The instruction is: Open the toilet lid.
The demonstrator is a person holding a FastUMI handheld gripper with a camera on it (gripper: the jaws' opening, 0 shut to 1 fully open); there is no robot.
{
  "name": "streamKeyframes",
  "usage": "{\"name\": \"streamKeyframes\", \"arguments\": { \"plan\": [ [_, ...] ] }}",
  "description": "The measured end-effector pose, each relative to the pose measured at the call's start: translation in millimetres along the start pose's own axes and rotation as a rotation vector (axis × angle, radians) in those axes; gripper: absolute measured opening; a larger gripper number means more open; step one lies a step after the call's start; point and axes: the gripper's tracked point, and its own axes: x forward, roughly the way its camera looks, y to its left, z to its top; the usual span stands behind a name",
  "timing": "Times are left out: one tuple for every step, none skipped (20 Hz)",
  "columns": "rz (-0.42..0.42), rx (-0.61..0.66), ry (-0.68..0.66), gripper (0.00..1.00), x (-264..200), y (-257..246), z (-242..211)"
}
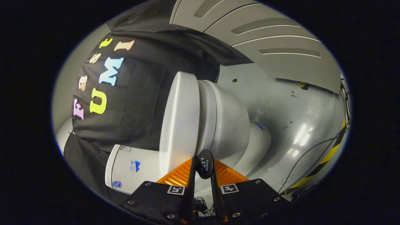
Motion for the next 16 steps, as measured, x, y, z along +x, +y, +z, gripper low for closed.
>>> {"name": "streamKeyframes", "arguments": {
  "plan": [
    [0.015,0.009,0.001,0.25,-0.1,1.2,0.1],
    [0.031,0.011,0.008,0.24,-0.5,1.7,-1.7],
    [0.047,0.008,0.012,0.22,-0.8,2.4,-3.0],
    [0.054,0.004,0.011,0.2,-0.2,2.8,-1.2],
    [0.057,-0.005,0.012,0.16,-0.7,2.8,-1.9],
    [0.063,-0.009,0.012,0.14,-1.2,4.6,-1.6],
    [0.069,-0.003,0.017,0.11,-1.3,6.8,-2.3],
    [0.071,0.007,0.017,0.08,-1.4,6.5,-2.0],
    [0.074,0.012,0.016,0.05,-1.3,7.6,-2.2],
    [0.069,0.005,0.013,0.03,-1.2,7.5,-1.4],
    [0.061,-0.011,0.012,0.0,-1.5,8.0,-2.5],
    [0.052,-0.031,0.012,0.0,-1.9,7.9,-2.3],
    [0.043,-0.054,0.011,0.0,-2.7,8.0,-2.3],
    [0.037,-0.074,0.006,0.0,-2.7,8.2,-1.6],
    [0.03,-0.1,0.001,0.01,-2.8,8.4,-0.7],
    [0.023,-0.135,-0.007,0.0,-3.2,8.5,0.8]
  ]
}}
